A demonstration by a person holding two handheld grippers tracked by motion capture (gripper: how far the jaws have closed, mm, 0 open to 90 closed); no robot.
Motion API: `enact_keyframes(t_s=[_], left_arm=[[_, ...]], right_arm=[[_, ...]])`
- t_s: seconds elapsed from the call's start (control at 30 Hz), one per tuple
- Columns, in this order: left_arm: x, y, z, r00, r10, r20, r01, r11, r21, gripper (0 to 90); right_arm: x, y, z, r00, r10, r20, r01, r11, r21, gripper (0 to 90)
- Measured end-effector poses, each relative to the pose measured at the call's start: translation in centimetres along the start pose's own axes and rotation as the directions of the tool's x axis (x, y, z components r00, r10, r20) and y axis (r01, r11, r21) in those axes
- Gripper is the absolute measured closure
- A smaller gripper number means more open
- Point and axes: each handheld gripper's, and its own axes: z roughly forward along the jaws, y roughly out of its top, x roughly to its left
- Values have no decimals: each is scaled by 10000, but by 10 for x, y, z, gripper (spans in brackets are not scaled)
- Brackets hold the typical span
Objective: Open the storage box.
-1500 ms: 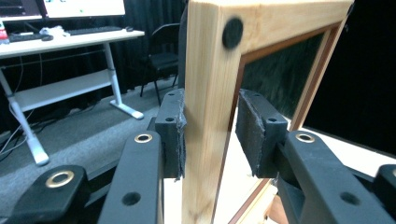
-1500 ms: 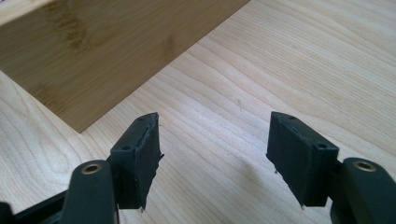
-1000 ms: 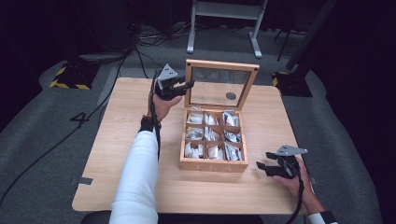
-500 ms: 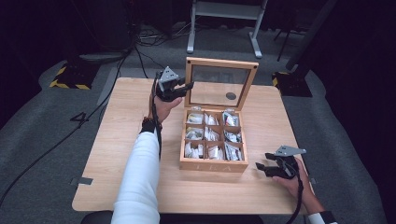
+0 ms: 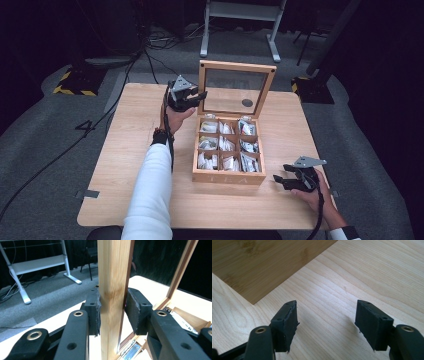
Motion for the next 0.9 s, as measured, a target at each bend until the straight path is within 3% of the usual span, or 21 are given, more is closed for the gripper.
enact_keyframes(t_s=[0.1, 0.23, 0.37, 0.47, 0.9], left_arm=[[0, -2, 2, 10000, -17, -34, 17, 10000, 41, 650], [-1, -6, 5, 9996, 168, -242, -157, 9989, 453, 649], [0, -11, 8, 9996, 60, -276, -47, 9989, 476, 646], [-1, -15, 12, 9989, 218, -425, -181, 9961, 862, 643], [-2, -27, 17, 9976, 253, -639, -166, 9909, 1334, 622]], right_arm=[[1, 0, 0, 10000, -12, 16, 12, 10000, 30, 346], [0, 0, 1, 10000, -1, -7, 1, 10000, 18, 346], [0, 0, 1, 10000, -17, 13, 17, 10000, 39, 346], [0, 0, 1, 10000, -25, 13, 25, 10000, 60, 346], [2, 0, 2, 9999, -93, 48, 93, 9999, 79, 346]])
